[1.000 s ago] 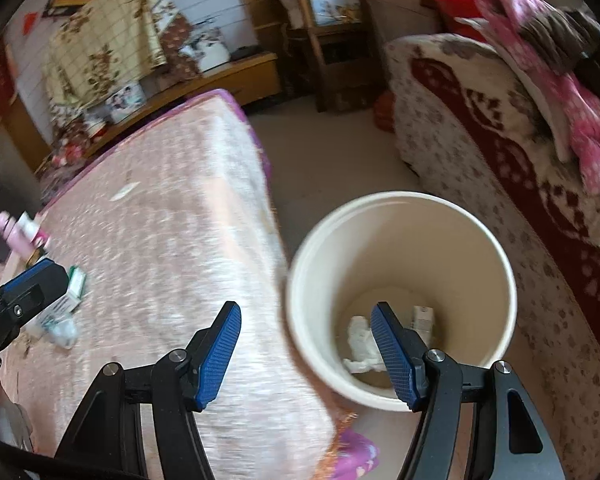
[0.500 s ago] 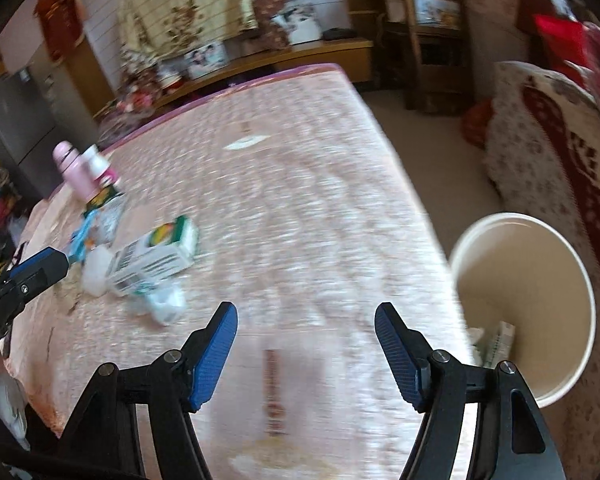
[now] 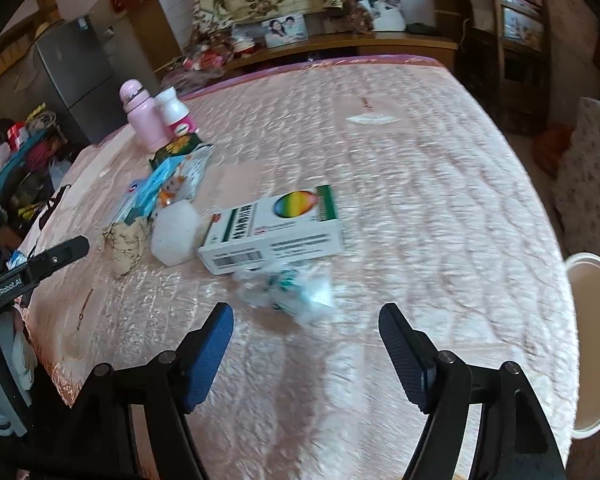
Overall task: Collect trash
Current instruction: 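Move both open tools back toward the items on the bed, then grasp the clear plastic wrapper with the right tool while the left tool grasps beige crumpled paper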
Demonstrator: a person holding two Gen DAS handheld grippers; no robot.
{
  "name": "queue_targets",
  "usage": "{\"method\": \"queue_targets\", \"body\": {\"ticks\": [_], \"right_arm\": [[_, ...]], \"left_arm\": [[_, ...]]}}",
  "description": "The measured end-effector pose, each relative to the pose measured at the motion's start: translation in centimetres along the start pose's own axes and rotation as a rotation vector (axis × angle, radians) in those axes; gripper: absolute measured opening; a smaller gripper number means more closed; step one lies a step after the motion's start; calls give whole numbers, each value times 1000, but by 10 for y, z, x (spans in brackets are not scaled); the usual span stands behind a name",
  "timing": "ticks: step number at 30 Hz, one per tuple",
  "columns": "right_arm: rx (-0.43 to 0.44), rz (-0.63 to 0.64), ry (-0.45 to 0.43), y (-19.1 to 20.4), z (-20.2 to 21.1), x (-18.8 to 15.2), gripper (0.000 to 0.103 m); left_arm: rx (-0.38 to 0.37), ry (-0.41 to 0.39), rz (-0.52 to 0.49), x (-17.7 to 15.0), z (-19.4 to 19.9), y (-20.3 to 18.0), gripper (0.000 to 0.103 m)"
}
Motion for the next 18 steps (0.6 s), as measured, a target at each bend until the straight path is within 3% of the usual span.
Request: {"method": "queue_targets", "body": {"ticks": [8, 10, 11, 13, 14, 16, 18], "right_arm": [[16, 51, 28, 17, -35, 7, 73], [16, 63, 27, 18, -40, 9, 66], [17, 68, 28, 18, -42, 9, 55], [17, 83, 34, 20, -46, 9, 50], [14, 94, 32, 20, -45, 8, 41], [40, 101, 32, 22, -41, 7, 30], [84, 90, 21, 24, -32, 5, 26]], "left_arm": [[22, 5, 19, 5, -31, 6, 58], [30, 1, 22, 7, -38, 8, 58], [28, 5, 22, 8, -43, 8, 57], [21, 21, 24, 7, -49, 9, 40], [22, 37, 28, 5, -52, 10, 18], [16, 37, 33, 3, -50, 11, 18], [4, 26, 24, 1, -41, 9, 17]]}}
Point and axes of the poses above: each gripper's, at about its wrist camera, not at the fingertips, and z roughly against the way its jaws point, y to its left, x to its top, the point moved 8 cm from there along -z, roughly the way its jaws point, and after that the axes turned 2 degrees about z, right-handed, at the moved point
